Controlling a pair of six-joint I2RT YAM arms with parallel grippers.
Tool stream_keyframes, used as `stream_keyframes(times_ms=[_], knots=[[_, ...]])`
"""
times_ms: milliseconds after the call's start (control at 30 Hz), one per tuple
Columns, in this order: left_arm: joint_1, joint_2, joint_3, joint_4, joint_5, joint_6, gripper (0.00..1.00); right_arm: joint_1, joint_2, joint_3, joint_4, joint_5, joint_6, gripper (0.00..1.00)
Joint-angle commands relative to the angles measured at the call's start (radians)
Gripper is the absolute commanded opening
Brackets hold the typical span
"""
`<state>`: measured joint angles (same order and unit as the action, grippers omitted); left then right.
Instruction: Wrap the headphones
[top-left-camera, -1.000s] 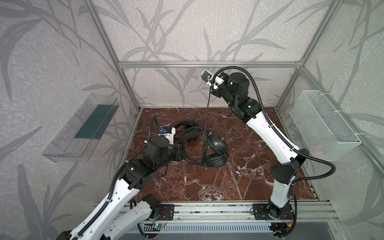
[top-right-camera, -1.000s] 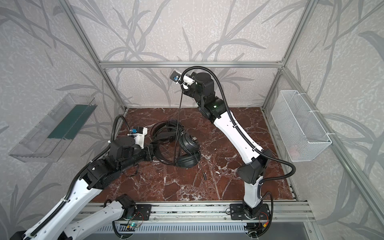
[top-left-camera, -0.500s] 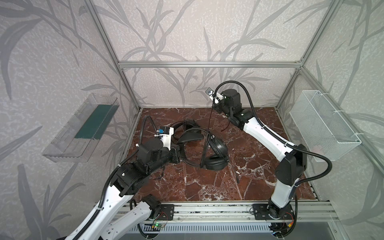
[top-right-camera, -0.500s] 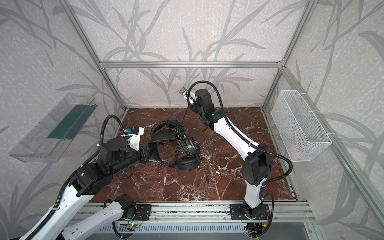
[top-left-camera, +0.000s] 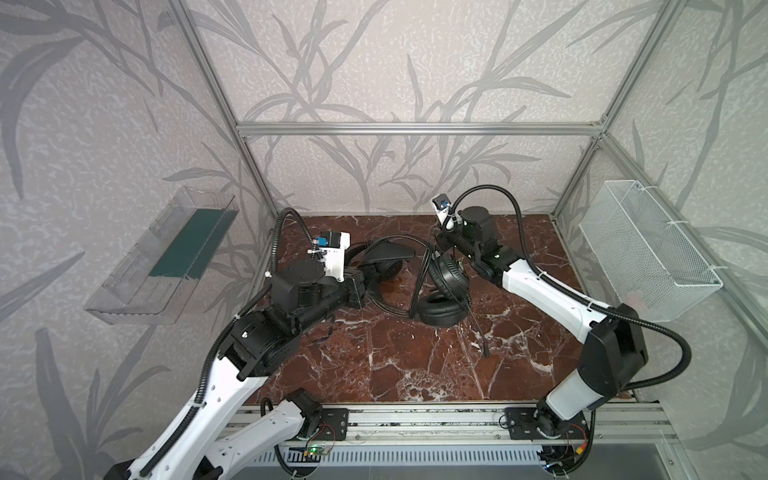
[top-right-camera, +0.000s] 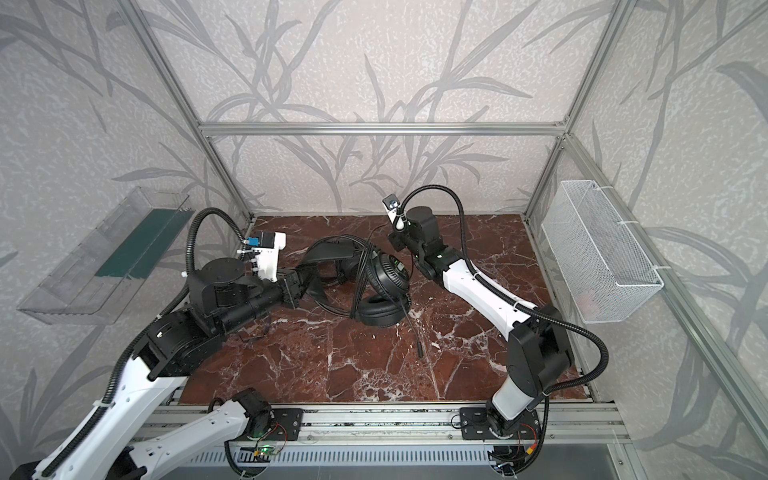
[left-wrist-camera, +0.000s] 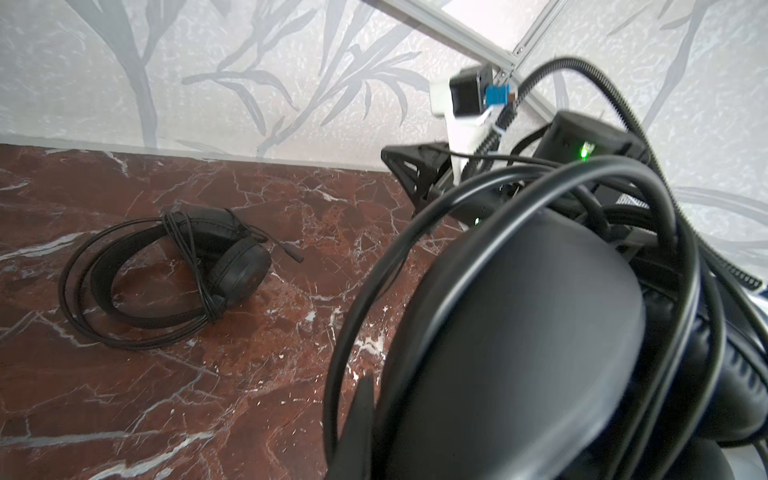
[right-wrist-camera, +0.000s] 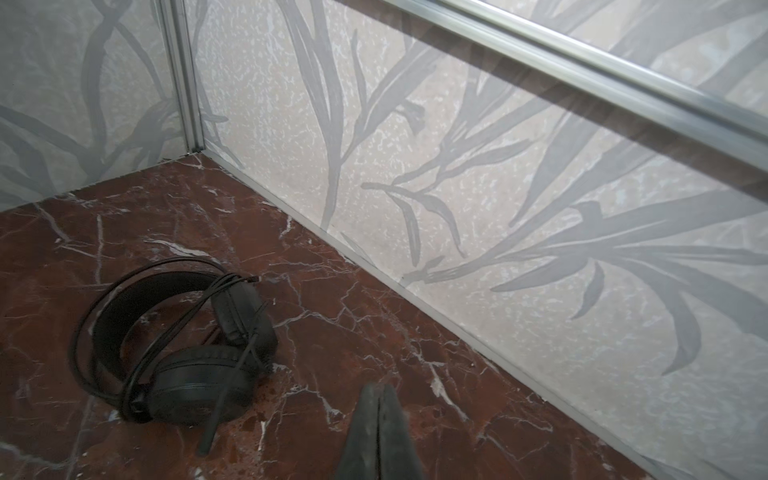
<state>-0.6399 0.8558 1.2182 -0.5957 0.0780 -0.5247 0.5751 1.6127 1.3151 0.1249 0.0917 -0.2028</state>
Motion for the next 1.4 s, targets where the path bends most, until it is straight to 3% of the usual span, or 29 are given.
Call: stream_keyframes(times_ms=[0,233,600,1000,1367], knots=[[-0.004,0.006,0.054,0.183,-0.039,-0.074,0.0,0.012,-0.059,-0.072,0.09,-0.094,0.149,0.0],[0.004,0.065,0.082,0.229,-0.143,-0.131,0.0,0.019,-0.136,-0.226,0.215,-0.197,0.32,0.0],[0.012,0.121,0.14,0.242,-0.163,-0.16,0.0,0.032,-0.165,-0.316,0.305,-0.337,0.502,0.0],[0.022,0.119,0.134,0.23,-0.209,-0.211,0.0,0.058,-0.127,-0.432,0.467,-0.37,0.621,0.0],[0.023,0.112,0.137,0.216,-0.189,-0.227,0.0,0.058,-0.054,-0.465,0.606,-0.399,0.64,0.26]])
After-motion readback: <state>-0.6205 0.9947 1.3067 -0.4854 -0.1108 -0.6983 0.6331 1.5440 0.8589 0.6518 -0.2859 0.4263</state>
